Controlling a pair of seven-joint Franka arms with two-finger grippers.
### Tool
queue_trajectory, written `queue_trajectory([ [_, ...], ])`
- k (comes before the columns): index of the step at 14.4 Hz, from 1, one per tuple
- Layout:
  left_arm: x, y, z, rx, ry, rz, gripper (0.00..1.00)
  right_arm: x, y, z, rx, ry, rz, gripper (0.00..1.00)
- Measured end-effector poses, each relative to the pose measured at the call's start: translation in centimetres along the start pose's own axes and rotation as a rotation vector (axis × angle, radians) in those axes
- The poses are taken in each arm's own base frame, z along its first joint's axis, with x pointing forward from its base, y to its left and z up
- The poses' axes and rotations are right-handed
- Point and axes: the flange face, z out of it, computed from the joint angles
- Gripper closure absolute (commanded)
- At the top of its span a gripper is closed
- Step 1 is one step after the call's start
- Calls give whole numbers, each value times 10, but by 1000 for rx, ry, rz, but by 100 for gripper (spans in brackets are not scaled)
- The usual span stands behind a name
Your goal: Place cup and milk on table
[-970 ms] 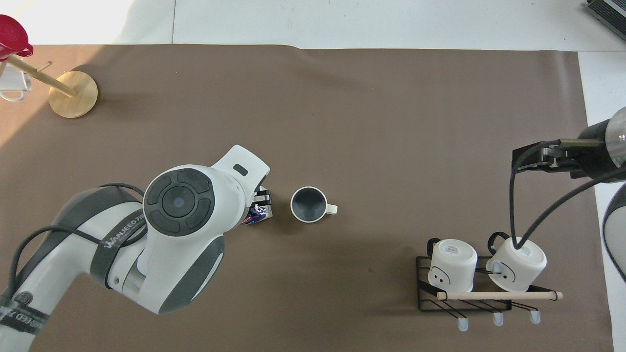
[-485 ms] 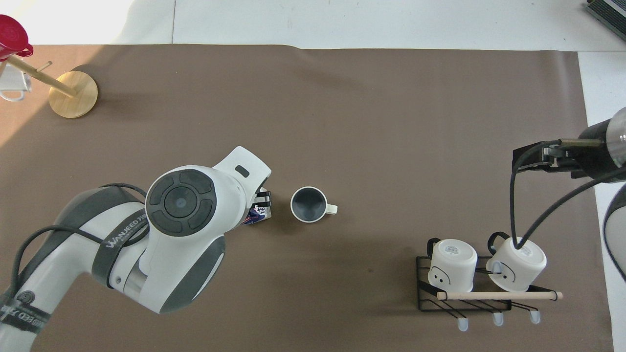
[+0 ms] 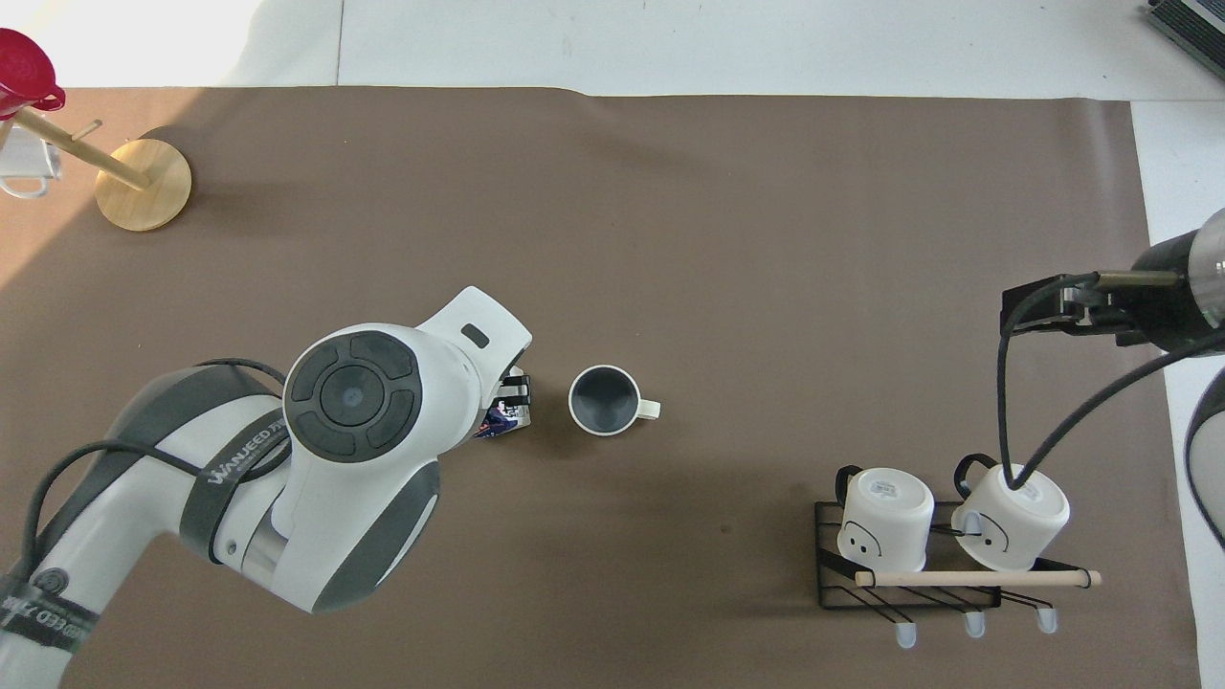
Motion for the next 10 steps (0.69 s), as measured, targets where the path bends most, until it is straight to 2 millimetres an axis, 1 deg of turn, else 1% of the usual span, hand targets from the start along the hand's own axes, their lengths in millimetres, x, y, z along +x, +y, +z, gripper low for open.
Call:
queue_trajectory([
  [2, 0, -1, 1, 1, -2, -1, 57, -4, -2, -11, 1, 13, -2, 0],
  [4, 0, -2, 3, 3, -4, -1, 57, -5, -1, -15, 1, 20, -2, 0],
  [6, 0, -2, 4, 2, -3, -1, 57, -5, 3, -15, 1, 19, 6, 0],
  [10, 0, -2, 5, 3, -4, -1, 57, -1, 12, -8, -2, 1, 24, 0],
])
